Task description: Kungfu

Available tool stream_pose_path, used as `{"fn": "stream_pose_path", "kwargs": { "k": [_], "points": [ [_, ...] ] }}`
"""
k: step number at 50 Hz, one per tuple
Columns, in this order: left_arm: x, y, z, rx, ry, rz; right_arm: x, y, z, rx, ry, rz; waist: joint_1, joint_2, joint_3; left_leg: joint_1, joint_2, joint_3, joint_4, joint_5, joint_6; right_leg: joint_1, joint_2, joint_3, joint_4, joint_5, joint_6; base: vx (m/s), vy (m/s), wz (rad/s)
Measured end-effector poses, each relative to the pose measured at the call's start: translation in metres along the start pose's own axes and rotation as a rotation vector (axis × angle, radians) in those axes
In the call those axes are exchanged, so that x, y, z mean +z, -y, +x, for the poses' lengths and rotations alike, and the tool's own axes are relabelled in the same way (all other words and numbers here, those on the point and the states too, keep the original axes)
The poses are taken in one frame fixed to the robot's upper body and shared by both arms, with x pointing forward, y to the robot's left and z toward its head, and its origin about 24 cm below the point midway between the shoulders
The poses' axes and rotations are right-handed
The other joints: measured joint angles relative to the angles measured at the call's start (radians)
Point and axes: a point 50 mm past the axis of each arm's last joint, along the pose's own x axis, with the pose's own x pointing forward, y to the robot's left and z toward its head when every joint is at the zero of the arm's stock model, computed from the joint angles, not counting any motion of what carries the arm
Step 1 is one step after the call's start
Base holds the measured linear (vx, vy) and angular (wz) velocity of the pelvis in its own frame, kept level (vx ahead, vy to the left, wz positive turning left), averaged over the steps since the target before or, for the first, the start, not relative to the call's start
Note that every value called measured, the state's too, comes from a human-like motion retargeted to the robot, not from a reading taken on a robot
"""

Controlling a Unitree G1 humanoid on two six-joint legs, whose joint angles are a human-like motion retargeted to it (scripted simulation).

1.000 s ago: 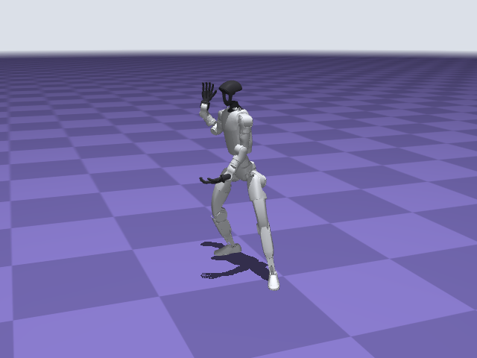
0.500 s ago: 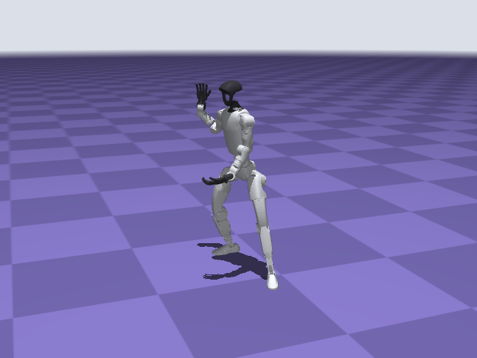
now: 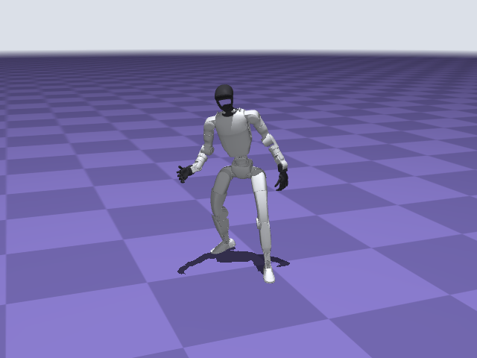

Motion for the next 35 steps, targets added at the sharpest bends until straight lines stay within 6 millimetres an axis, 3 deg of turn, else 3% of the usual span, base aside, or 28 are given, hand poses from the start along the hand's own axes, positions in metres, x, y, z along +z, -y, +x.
{"fn": "stream_pose_path", "kwargs": {
  "k": [3,5,6,8,11,15,17,19,23,25,27,30,33,35],
  "points": [
    [-0.043,0.027,-0.001,-0.074,-0.215,0.063,-0.034,-0.058,0.006,0.028,-0.05,0.232,0.141,-0.048,-0.041,-0.062,-0.017,-0.05,0.026,0.003,-0.017,0.041,0.058,-0.056,-0.044,0.028,0.0,0.05,-0.09,1.71],
    [-0.077,0.045,-0.009,-0.148,-0.364,0.064,-0.036,-0.099,0.027,0.099,-0.042,0.374,0.227,-0.093,-0.054,-0.084,-0.033,-0.067,0.044,-0.003,-0.027,0.083,0.098,-0.077,-0.071,0.042,0.0,0.09,-0.37,1.94],
    [-0.093,0.052,-0.015,-0.185,-0.437,0.051,-0.025,-0.116,0.045,0.151,-0.003,0.44,0.27,-0.112,-0.047,-0.091,-0.039,-0.087,0.052,0.001,-0.033,0.103,0.128,-0.069,-0.082,0.046,0.0,0.08,-0.31,1.88],
    [-0.123,0.069,-0.03,-0.262,-0.572,0.005,0.009,-0.146,0.083,0.271,0.11,0.563,0.346,-0.145,-0.026,-0.106,-0.06,-0.143,0.067,0.009,-0.048,0.139,0.183,-0.058,-0.101,0.051,0.0,0.02,-0.35,1.72],
    [-0.169,0.104,-0.06,-0.386,-0.759,-0.122,0.085,-0.181,0.129,0.484,0.329,0.71,0.422,-0.186,0.008,-0.119,-0.093,-0.209,0.082,0.024,-0.06,0.177,0.217,-0.082,-0.116,0.045,0.0,0.05,-0.34,1.16],
    [-0.214,0.17,-0.113,-0.638,-0.985,-0.321,0.186,-0.221,0.146,0.76,0.61,0.841,0.496,-0.267,0.019,-0.141,-0.099,-0.201,0.09,0.026,-0.052,0.169,0.196,-0.103,-0.128,0.052,0.0,0.19,-0.13,0.11],
    [-0.219,0.204,-0.133,-0.793,-1.059,-0.421,0.223,-0.231,0.144,0.847,0.734,0.844,0.49,-0.303,0.019,-0.161,-0.101,-0.184,0.093,0.034,-0.031,0.15,0.195,-0.098,-0.141,0.063,0.0,0.18,-0.14,0.23],
    [-0.215,0.23,-0.144,-0.933,-1.083,-0.498,0.247,-0.238,0.141,0.876,0.813,0.821,0.459,-0.332,0.012,-0.193,-0.089,-0.14,0.101,0.04,0.009,0.134,0.205,-0.112,-0.17,0.079,0.0,0.09,-0.19,0.4],
    [-0.196,0.25,-0.135,-1.124,-1.0,-0.465,0.271,-0.235,0.137,0.785,0.925,0.795,0.42,-0.373,0.003,-0.243,0.01,0.075,0.166,-0.016,0.142,0.101,0.227,-0.155,-0.223,0.131,0.0,0.09,-0.14,-0.01],
    [-0.185,0.248,-0.122,-1.162,-0.931,-0.378,0.276,-0.228,0.133,0.718,0.982,0.83,0.419,-0.386,0.0,-0.246,0.058,0.104,0.174,-0.034,0.125,0.081,0.242,-0.154,-0.225,0.18,0.0,0.13,-0.1,-0.62],
    [-0.178,0.236,-0.108,-1.156,-0.88,-0.266,0.275,-0.225,0.128,0.67,1.012,0.864,0.411,-0.387,0.009,-0.247,0.014,0.009,0.18,-0.076,0.088,0.086,0.232,-0.159,-0.216,0.264,0.0,0.59,0.16,-0.51],
    [-0.169,0.22,-0.092,-1.119,-0.832,-0.169,0.267,-0.23,0.121,0.681,1.01,0.872,0.379,-0.387,-0.006,-0.216,0.008,0.028,0.179,-0.143,0.07,0.084,0.185,-0.134,-0.18,0.428,0.0,0.64,0.29,-0.22],
    [-0.163,0.199,-0.08,-1.047,-0.791,-0.178,0.259,-0.245,0.115,0.72,0.965,0.901,0.305,-0.359,-0.011,-0.145,-0.083,0.004,0.166,-0.234,0.085,0.085,0.104,-0.013,-0.077,0.601,0.0,0.77,0.44,0.51],
    [-0.161,0.176,-0.073,-0.967,-0.768,-0.183,0.254,-0.253,0.114,0.751,0.924,0.941,0.242,-0.317,-0.017,-0.109,-0.095,-0.024,0.141,-0.252,0.078,0.019,0.145,0.13,0.043,0.626,0.0,0.39,0.01,0.91]
  ]
}}
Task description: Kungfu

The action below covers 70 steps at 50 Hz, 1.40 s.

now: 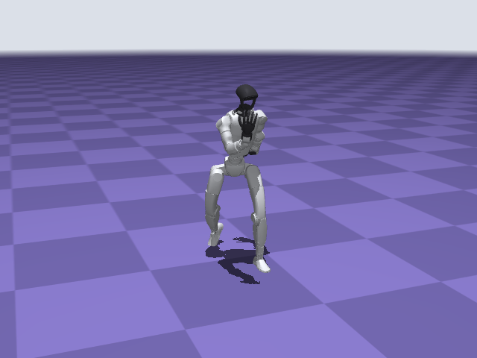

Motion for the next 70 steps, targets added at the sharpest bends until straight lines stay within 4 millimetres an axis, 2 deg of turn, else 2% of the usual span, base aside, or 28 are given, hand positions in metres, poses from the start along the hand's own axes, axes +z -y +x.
{"fn": "stream_pose_path", "kwargs": {
  "k": [3,4,8,12,15,17,23,26,28,30,32,36,38,40,42,45,49,53,58,60,62,65,68,70],
  "points": [
    [-0.004,-0.029,-0.033,0.139,-0.001,-0.003,-0.005,0.003,-0.009,-0.006,-0.035,0.06,-0.109,0.072,-0.005,0.046,0.002,-0.077,-0.037,-0.011,-0.036,-0.129,0.159,0.157,0.212,-0.135,0.0,0.49,-0.28,1.36],
    [-0.007,-0.037,-0.043,0.183,-0.008,0.004,-0.006,0.006,-0.013,-0.012,-0.046,0.062,-0.136,0.091,-0.009,0.067,-0.008,-0.088,-0.051,-0.017,-0.031,-0.152,0.178,0.171,0.252,-0.162,0.0,0.45,-0.06,1.37],
    [-0.016,-0.059,-0.076,0.323,-0.031,0.02,-0.001,0.018,-0.029,-0.073,-0.076,0.0,-0.208,0.143,-0.031,0.185,-0.086,-0.112,-0.131,-0.039,0.026,-0.199,0.149,0.191,0.32,-0.282,0.0,0.62,0.24,1.08],
    [-0.016,-0.072,-0.1,0.424,0.009,0.014,0.004,0.029,-0.043,-0.134,-0.111,-0.066,-0.27,0.162,-0.014,0.345,-0.157,-0.137,-0.214,-0.036,0.037,-0.251,0.222,0.329,0.295,-0.417,0.0,0.54,0.02,1.07],
    [-0.011,-0.074,-0.103,0.446,0.05,0.011,0.001,0.031,-0.051,-0.157,-0.144,-0.051,-0.334,0.195,0.004,0.472,-0.206,-0.135,-0.285,-0.017,0.054,-0.275,0.226,0.386,0.225,-0.48,0.0,0.5,0.1,1.03],
    [-0.005,-0.072,-0.1,0.438,0.054,0.038,-0.001,0.031,-0.054,-0.164,-0.161,-0.039,-0.39,0.212,0.025,0.569,-0.264,-0.14,-0.342,-0.011,0.078,-0.285,0.194,0.417,0.18,-0.518,-0.013,0.49,0.14,1.14],
    [0.013,-0.07,-0.097,0.425,0.0,0.16,0.001,0.027,-0.053,-0.142,-0.167,-0.058,-0.455,0.236,0.074,0.754,-0.3,-0.149,-0.408,-0.036,0.102,-0.304,0.201,0.454,-0.073,-0.561,-0.179,0.43,-0.14,0.49],
    [0.021,-0.065,-0.092,0.379,-0.018,0.205,0.003,0.027,-0.051,-0.124,-0.171,-0.09,-0.449,0.238,0.11,0.845,-0.309,-0.149,-0.418,-0.071,0.104,-0.272,0.201,0.459,-0.185,-0.53,-0.263,0.39,-0.17,0.07],
    [0.024,-0.061,-0.085,0.341,-0.024,0.218,0.002,0.028,-0.052,-0.131,-0.182,-0.101,-0.453,0.239,0.125,0.897,-0.312,-0.148,-0.411,-0.096,0.099,-0.227,0.19,0.413,-0.237,-0.45,-0.321,0.48,-0.24,0.28],
    [0.022,-0.055,-0.075,0.309,-0.035,0.219,0.002,0.03,-0.056,-0.154,-0.191,-0.1,-0.453,0.237,0.122,0.931,-0.312,-0.142,-0.388,-0.12,0.089,-0.174,0.189,0.355,-0.248,-0.452,-0.346,0.56,-0.31,0.31],
    [0.02,-0.049,-0.063,0.286,-0.043,0.215,0.003,0.034,-0.062,-0.183,-0.198,-0.096,-0.447,0.234,0.107,0.938,-0.312,-0.14,-0.341,-0.114,0.061,-0.132,0.188,0.316,-0.24,-0.499,-0.344,0.66,-0.38,0.4],
    [0.023,-0.035,-0.04,0.227,-0.019,0.217,0.008,0.04,-0.067,-0.215,-0.197,-0.097,-0.477,0.225,0.087,0.886,-0.286,-0.122,-0.17,0.072,-0.074,-0.052,0.166,0.256,-0.27,-0.555,-0.329,0.45,-0.3,0.87],
    [0.022,-0.028,-0.03,0.187,-0.02,0.224,0.01,0.043,-0.069,-0.234,-0.195,-0.111,-0.479,0.194,0.069,0.82,-0.287,-0.098,-0.032,0.168,-0.173,-0.021,0.138,0.236,-0.289,-0.573,-0.319,0.41,-0.31,0.77],
    [0.022,-0.021,-0.02,0.155,-0.027,0.233,0.016,0.048,-0.07,-0.251,-0.192,-0.138,-0.456,0.146,0.043,0.745,-0.32,-0.017,0.084,0.244,-0.236,-0.023,0.073,0.239,-0.28,-0.593,-0.29,0.39,-0.13,0.42],
    [0.019,-0.014,-0.011,0.131,-0.027,0.22,0.02,0.052,-0.07,-0.258,-0.193,-0.156,-0.43,0.106,0.027,0.678,-0.306,0.083,0.188,0.273,-0.236,-0.026,0.034,0.23,-0.266,-0.613,-0.275,0.43,-0.29,0.2],
    [0.011,0.001,0.008,0.071,-0.023,0.164,0.019,0.056,-0.074,-0.276,-0.211,-0.154,-0.399,0.088,0.024,0.634,-0.196,0.161,0.282,0.223,-0.216,0.028,0.085,0.222,-0.282,-0.645,-0.29,0.38,-0.48,-0.08],
    [0.005,0.024,0.03,-0.039,-0.046,0.142,0.018,0.058,-0.079,-0.299,-0.219,-0.158,-0.39,0.094,0.007,0.516,-0.182,0.13,0.239,0.192,-0.179,0.081,0.118,0.195,-0.303,-0.674,-0.277,0.46,-0.27,0.1],
    [-0.001,0.039,0.044,-0.079,-0.076,0.15,0.018,0.059,-0.08,-0.292,-0.233,-0.18,-0.329,0.092,0.001,0.431,-0.199,0.076,0.027,0.193,-0.157,0.121,0.148,0.222,-0.314,-0.697,-0.26,0.42,-0.18,-0.48],
    [-0.004,0.045,0.052,-0.048,-0.024,0.076,0.017,0.058,-0.076,-0.274,-0.242,-0.188,-0.261,0.101,0.026,0.373,-0.159,0.12,-0.266,0.21,-0.073,0.189,0.186,0.236,-0.326,-0.724,-0.228,0.4,-0.14,-0.43],
    [-0.005,0.045,0.053,-0.026,0.006,0.034,0.016,0.058,-0.074,-0.261,-0.25,-0.188,-0.256,0.099,0.034,0.344,-0.162,0.153,-0.351,0.173,-0.041,0.214,0.186,0.233,-0.33,-0.733,-0.209,0.44,-0.12,-0.04],
    [-0.008,0.045,0.054,-0.014,0.034,-0.005,0.014,0.057,-0.073,-0.249,-0.257,-0.188,-0.256,0.093,0.034,0.318,-0.164,0.215,-0.41,0.121,-0.042,0.231,0.181,0.226,-0.331,-0.741,-0.187,0.6,-0.13,0.03],
    [-0.013,0.045,0.055,-0.014,0.06,-0.061,0.011,0.057,-0.073,-0.246,-0.266,-0.183,-0.266,0.08,0.024,0.286,-0.165,0.324,-0.448,0.044,-0.004,0.245,0.168,0.216,-0.325,-0.744,-0.147,0.61,-0.11,0.01],
    [-0.02,0.043,0.054,0.005,0.071,-0.131,0.007,0.058,-0.076,-0.263,-0.272,-0.169,-0.256,0.073,0.018,0.285,-0.158,0.364,-0.41,-0.002,0.025,0.27,0.164,0.22,-0.317,-0.725,-0.099,0.69,-0.1,-0.34],
    [-0.023,0.04,0.052,0.039,0.081,-0.184,0.006,0.061,-0.08,-0.281,-0.28,-0.163,-0.248,0.056,0.012,0.293,-0.162,0.359,-0.352,-0.032,0.072,0.285,0.151,0.228,-0.311,-0.701,-0.056,0.85,-0.11,-0.44]
  ]
}}
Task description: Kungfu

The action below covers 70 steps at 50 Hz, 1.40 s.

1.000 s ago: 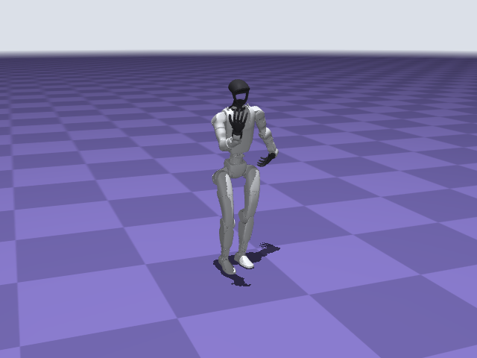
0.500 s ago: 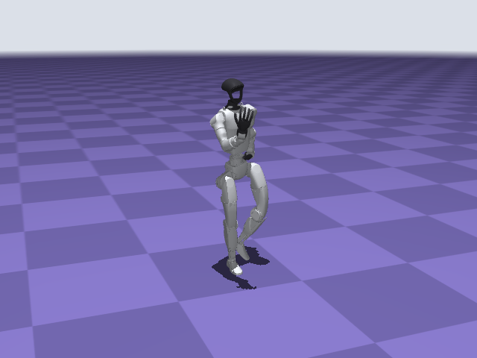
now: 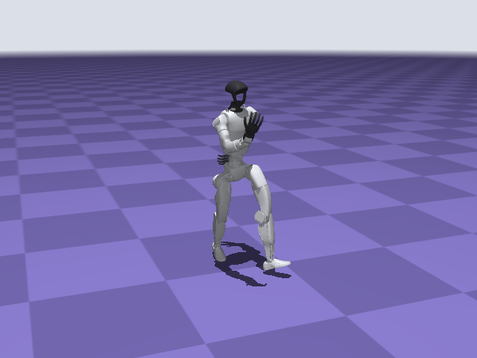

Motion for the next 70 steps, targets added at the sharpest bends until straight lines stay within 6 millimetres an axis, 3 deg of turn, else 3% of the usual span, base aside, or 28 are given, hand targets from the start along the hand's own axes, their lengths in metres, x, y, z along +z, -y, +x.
{"fn": "stream_pose_path", "kwargs": {
  "k": [2,3,6,8,11,12,15,17,19,22,24,26,29,32,33,37,38,41,45,48,50,52,53,55,58,62,65,70],
  "points": [
    [-0.002,-0.006,-0.003,0.051,0.019,-0.052,-0.003,0.008,-0.006,-0.027,-0.019,-0.008,0.008,-0.022,-0.018,-0.004,-0.012,-0.018,0.025,0.027,0.059,0.007,-0.007,0.013,0.009,0.043,0.048,0.88,-0.19,-0.47],
    [-0.002,-0.012,-0.007,0.085,0.03,-0.077,-0.004,0.013,-0.009,-0.042,-0.031,-0.018,0.014,-0.022,-0.036,-0.022,-0.002,-0.084,0.019,0.093,0.066,-0.004,0.024,0.021,0.01,0.079,0.054,0.79,-0.38,-0.51],
    [0.005,-0.03,-0.022,0.178,0.061,-0.132,-0.017,0.034,-0.035,-0.113,-0.127,-0.062,0.0,-0.016,-0.089,-0.087,0.08,-0.18,0.114,0.214,0.018,-0.059,0.127,0.005,0.09,0.229,0.056,0.73,-0.59,-0.4],
    [0.026,-0.043,-0.038,0.242,0.111,-0.13,-0.026,0.05,-0.06,-0.177,-0.22,-0.094,-0.007,-0.015,-0.106,-0.108,0.117,-0.22,0.187,0.202,-0.016,-0.112,0.154,-0.019,0.188,0.357,0.056,0.74,-0.5,-0.31],
    [0.073,-0.07,-0.078,0.387,0.219,-0.07,-0.038,0.084,-0.106,-0.325,-0.394,-0.136,-0.008,0.036,-0.116,-0.044,0.175,-0.194,0.211,0.139,-0.011,-0.188,0.163,-0.12,0.374,0.496,0.056,0.62,-0.08,-0.12],
    [0.089,-0.078,-0.095,0.444,0.263,-0.044,-0.041,0.095,-0.125,-0.377,-0.464,-0.144,-0.015,0.051,-0.123,-0.02,0.183,-0.184,0.206,0.123,-0.005,-0.212,0.152,-0.147,0.431,0.508,0.056,0.81,0.22,0.03],
    [0.141,-0.099,-0.159,0.643,0.426,0.063,-0.047,0.123,-0.197,-0.53,-0.755,-0.175,-0.039,0.052,-0.123,0.051,0.132,-0.178,0.184,0.074,0.015,-0.288,0.066,-0.136,0.553,0.391,0.056,0.8,0.4,0.36],
    [0.177,-0.103,-0.21,0.786,0.537,0.179,-0.035,0.137,-0.256,-0.651,-1.011,-0.257,-0.091,0.075,-0.115,0.132,0.086,-0.172,0.143,0.054,0.03,-0.324,0.05,-0.108,0.552,0.316,0.056,0.81,0.4,1.38],
    [0.213,-0.096,-0.26,0.925,0.647,0.327,-0.008,0.142,-0.322,-0.822,-1.316,-0.356,-0.151,0.099,-0.102,0.219,0.034,-0.182,0.105,0.036,0.041,-0.347,0.029,-0.078,0.518,0.24,0.056,0.77,0.34,1.75],
    [0.269,-0.059,-0.335,1.111,0.839,0.616,0.049,0.12,-0.42,-1.141,-1.789,-0.482,-0.246,0.11,-0.056,0.366,-0.072,-0.228,0.053,0.014,0.062,-0.355,-0.049,-0.02,0.458,0.146,0.045,0.69,0.26,1.85],
    [0.299,-0.018,-0.393,1.238,1.004,0.823,0.087,0.087,-0.473,-1.298,-2.03,-0.525,-0.288,0.117,-0.034,0.416,-0.087,-0.252,0.047,0.003,0.055,-0.389,-0.062,0.019,0.392,0.132,-0.011,0.41,-0.02,1.24],
    [0.316,0.035,-0.448,1.372,1.193,1.047,0.12,0.049,-0.514,-1.384,-2.203,-0.531,-0.326,0.123,-0.015,0.459,-0.099,-0.279,0.044,-0.009,0.05,-0.423,-0.073,0.065,0.324,0.138,-0.067,0.55,-0.16,0.96],
    [0.315,0.123,-0.514,1.607,1.5,1.378,0.164,-0.012,-0.559,-1.443,-2.374,-0.429,-0.382,0.142,0.012,0.522,-0.109,-0.328,0.038,-0.028,0.048,-0.469,-0.09,0.117,0.225,0.176,-0.146,0.5,-0.17,0.75],
    [0.281,0.199,-0.558,1.882,1.777,1.676,0.205,-0.073,-0.584,-1.5,-2.48,-0.285,-0.447,0.169,0.039,0.588,-0.122,-0.385,0.035,-0.057,0.063,-0.504,-0.094,0.153,0.124,0.257,-0.209,0.52,-0.25,0.41],
    [0.264,0.219,-0.57,-1.874,-1.745,-1.65,0.218,-0.092,-0.589,-1.527,-2.512,-0.242,-0.469,0.177,0.048,0.612,-0.125,-0.401,0.033,-0.071,0.066,-0.513,-0.089,0.168,0.091,0.27,-0.218,0.47,-0.21,0.09],
    [0.193,0.272,-0.599,-1.659,-1.355,-1.32,0.27,-0.163,-0.594,-1.678,-2.653,-0.09,-0.555,0.191,0.07,0.691,-0.138,-0.426,0.032,-0.125,0.059,-0.561,-0.079,0.204,0.008,0.32,-0.235,0.45,-0.21,-0.28],
    [0.177,0.28,-0.603,-1.62,-1.267,-1.258,0.281,-0.177,-0.592,1.672,2.6,0.059,-0.581,0.195,0.073,0.704,-0.138,-0.432,0.035,-0.136,0.054,-0.576,-0.076,0.207,0.0,0.327,-0.247,0.4,-0.21,-0.28],
    [0.143,0.3,-0.605,-1.527,-1.066,-1.168,0.304,-0.215,-0.587,1.723,2.417,0.011,-0.649,0.211,0.087,0.743,-0.131,-0.443,0.037,-0.164,0.04,-0.61,-0.061,0.224,-0.015,0.319,-0.284,0.44,-0.29,-0.04],
    [0.126,0.321,-0.603,-1.467,-0.942,-1.162,0.308,-0.255,-0.583,1.922,2.205,-0.066,-0.714,0.231,0.096,0.781,-0.119,-0.468,0.045,-0.185,0.018,-0.627,-0.056,0.252,-0.043,0.298,-0.315,0.41,-0.3,0.39],
    [0.121,0.329,-0.604,-1.461,-0.887,-1.137,0.295,-0.266,-0.586,2.071,2.138,-0.114,-0.756,0.233,0.104,0.814,-0.117,-0.498,0.051,-0.189,-0.003,-0.61,-0.058,0.325,-0.051,0.239,-0.239,0.47,-0.37,0.68],
    [0.119,0.331,-0.605,-1.459,-0.864,-1.1,0.282,-0.265,-0.59,2.147,2.144,-0.143,-0.781,0.228,0.106,0.84,-0.119,-0.509,0.048,-0.184,-0.021,-0.588,-0.045,0.447,-0.034,0.221,-0.168,0.35,-0.26,0.84],
    [0.12,0.33,-0.606,-1.456,-0.859,-1.072,0.271,-0.258,-0.593,2.212,2.173,-0.183,-0.8,0.231,0.102,0.862,-0.109,-0.517,0.045,-0.173,-0.041,-0.555,-0.05,0.463,-0.004,0.183,-0.123,0.66,-0.56,0.94],
    [0.12,0.329,-0.606,-1.455,-0.86,-1.063,0.265,-0.253,-0.595,-2.244,-2.189,0.201,-0.81,0.228,0.096,0.873,-0.111,-0.528,0.046,-0.165,-0.047,-0.539,-0.073,0.41,-0.008,0.209,-0.083,0.59,-0.51,1.1],
    [0.123,0.327,-0.605,-1.452,-0.865,-1.055,0.255,-0.238,-0.597,-2.207,-2.117,0.216,-0.814,0.23,0.066,0.875,-0.116,-0.554,0.052,-0.139,-0.061,-0.54,-0.122,0.323,-0.007,0.326,-0.027,0.49,-0.45,1.09],
    [0.133,0.326,-0.601,-1.432,-0.894,-1.048,0.242,-0.199,-0.599,-2.176,-1.996,0.162,-0.753,0.261,-0.01,0.816,-0.102,-0.561,0.057,-0.078,-0.076,-0.642,-0.132,0.268,0.089,0.388,-0.05,0.48,-0.49,0.81],
    [0.133,0.322,-0.608,-1.458,-0.94,-1.002,0.228,-0.097,-0.588,-1.987,-1.855,-0.156,-0.739,0.267,0.039,0.802,-0.053,-0.605,0.04,0.013,-0.096,-0.667,-0.161,0.136,0.235,0.302,-0.144,0.32,-0.34,1.27],
    [0.139,0.316,-0.612,-1.501,-0.996,-0.989,0.233,-0.025,-0.555,-1.755,-1.695,-0.444,-0.756,0.284,0.061,0.747,-0.009,-0.707,0.047,0.06,-0.115,-0.672,-0.213,0.056,0.331,0.21,-0.153,0.16,-0.3,2.38],
    [0.165,0.314,-0.597,-1.477,-1.119,-1.032,0.275,0.047,-0.483,-1.504,-1.411,-0.597,-0.587,0.249,0.005,0.626,0.025,-0.731,0.029,0.07,-0.171,-0.764,-0.322,-0.054,0.482,0.089,-0.16,0.07,-0.38,1.92]
  ]
}}
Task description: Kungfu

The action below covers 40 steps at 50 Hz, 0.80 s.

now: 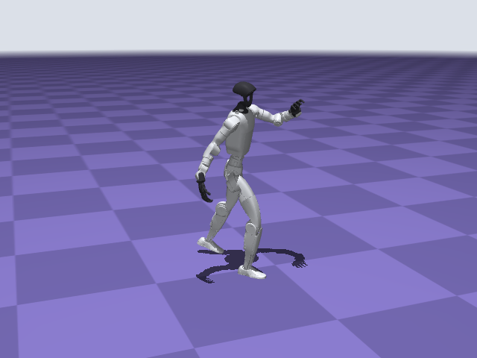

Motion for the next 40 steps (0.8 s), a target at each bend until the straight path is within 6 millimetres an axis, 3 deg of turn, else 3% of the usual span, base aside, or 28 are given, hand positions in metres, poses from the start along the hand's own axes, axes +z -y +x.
{"fn": "stream_pose_path", "kwargs": {
  "k": [3,7,10,12,15,18,20,23,25,27,30,33,36,40],
  "points": [
    [0.011,0.019,-0.018,-0.025,-0.077,-0.07,0.075,0.006,0.003,0.104,0.187,0.037,0.052,-0.016,-0.005,-0.073,0.034,0.013,-0.021,-0.01,-0.078,-0.045,-0.071,-0.068,0.102,-0.076,0.006,-0.04,-0.38,2.04],
    [0.029,0.05,-0.057,-0.083,-0.253,-0.164,0.167,-0.026,0.002,0.379,0.39,0.081,0.098,-0.066,0.008,-0.158,0.035,0.064,-0.044,-0.026,-0.136,-0.088,-0.175,-0.118,0.22,-0.166,0.013,-0.16,-0.26,1.9],
    [0.056,0.074,-0.086,-0.122,-0.382,-0.268,0.215,-0.073,-0.003,0.652,0.461,0.028,0.146,-0.129,0.029,-0.223,0.021,0.184,-0.067,-0.028,-0.136,-0.127,-0.261,-0.118,0.287,-0.207,0.034,-0.28,-0.28,1.94],
    [0.084,0.092,-0.108,-0.169,-0.462,-0.363,0.238,-0.109,-0.009,0.808,0.488,-0.067,0.185,-0.145,0.043,-0.268,0.083,0.294,-0.088,-0.034,-0.127,-0.128,-0.276,-0.174,0.328,-0.252,0.028,-0.25,-0.6,1.89],
    [0.14,0.116,-0.154,-0.286,-0.624,-0.499,0.259,-0.177,-0.013,1.004,0.534,-0.244,0.25,-0.13,0.056,-0.348,0.158,0.38,-0.097,-0.037,-0.037,-0.133,-0.274,-0.24,0.351,-0.29,0.023,-0.23,-0.36,1.57],
    [0.201,0.127,-0.214,-0.492,-0.82,-0.535,0.245,-0.267,0.005,1.212,0.476,-0.367,0.272,-0.112,0.063,-0.411,0.212,0.502,-0.093,0.016,0.036,-0.176,-0.292,-0.25,0.374,-0.306,0.029,-0.14,-0.06,1.35],
    [0.24,0.124,-0.252,-0.658,-0.939,-0.536,0.215,-0.325,0.019,1.343,0.323,-0.399,0.28,-0.088,0.073,-0.431,0.238,0.557,-0.118,0.127,0.052,-0.191,-0.297,-0.261,0.398,-0.322,0.028,-0.07,0.0,0.95],
    [0.278,0.113,-0.287,-0.842,-1.044,-0.527,0.151,-0.369,0.033,1.457,-0.042,-0.369,0.323,-0.054,0.115,-0.439,0.255,0.556,-0.161,0.261,-0.003,-0.183,-0.284,-0.285,0.439,-0.348,0.027,-0.03,0.02,0.34],
    [0.289,0.106,-0.3,-0.896,-1.082,-0.523,0.109,-0.381,0.036,1.459,-0.261,-0.295,0.355,-0.031,0.146,-0.436,0.281,0.541,-0.169,0.272,-0.098,-0.175,-0.266,-0.298,0.469,-0.366,0.026,-0.05,0.08,0.19],
    [0.292,0.101,-0.304,-0.897,-1.096,-0.51,0.081,-0.387,0.036,1.418,-0.371,-0.195,0.361,-0.032,0.158,-0.46,0.243,0.531,-0.176,0.282,-0.136,-0.195,-0.307,-0.282,0.489,-0.357,0.041,0.0,0.3,0.72],
    [0.289,0.096,-0.309,-0.879,-1.152,-0.465,0.044,-0.394,0.031,1.383,-0.442,-0.097,0.331,-0.033,0.162,-0.505,0.171,0.551,-0.186,0.295,-0.136,-0.223,-0.389,-0.261,0.513,-0.335,0.066,0.01,0.34,0.93],
    [0.287,0.091,-0.32,-0.911,-1.223,-0.427,0.013,-0.394,0.025,1.393,-0.528,-0.105,0.3,-0.043,0.155,-0.506,0.147,0.559,-0.191,0.297,-0.136,-0.225,-0.416,-0.243,0.518,-0.314,0.078,0.11,0.17,0.33],
    [0.283,0.09,-0.325,-0.939,-1.232,-0.411,0.001,-0.385,0.024,1.383,-0.575,-0.15,0.283,-0.056,0.148,-0.492,0.139,0.567,-0.197,0.297,-0.136,-0.206,-0.423,-0.238,0.51,-0.304,0.088,0.15,0.03,0.07],
    [0.27,0.092,-0.323,-0.924,-1.172,-0.372,0.003,-0.373,0.029,1.372,-0.573,-0.193,0.284,-0.073,0.137,-0.475,0.136,0.586,-0.203,0.296,-0.136,-0.176,-0.431,-0.247,0.485,-0.277,0.096,0.17,0.11,-0.06]
  ]
}}
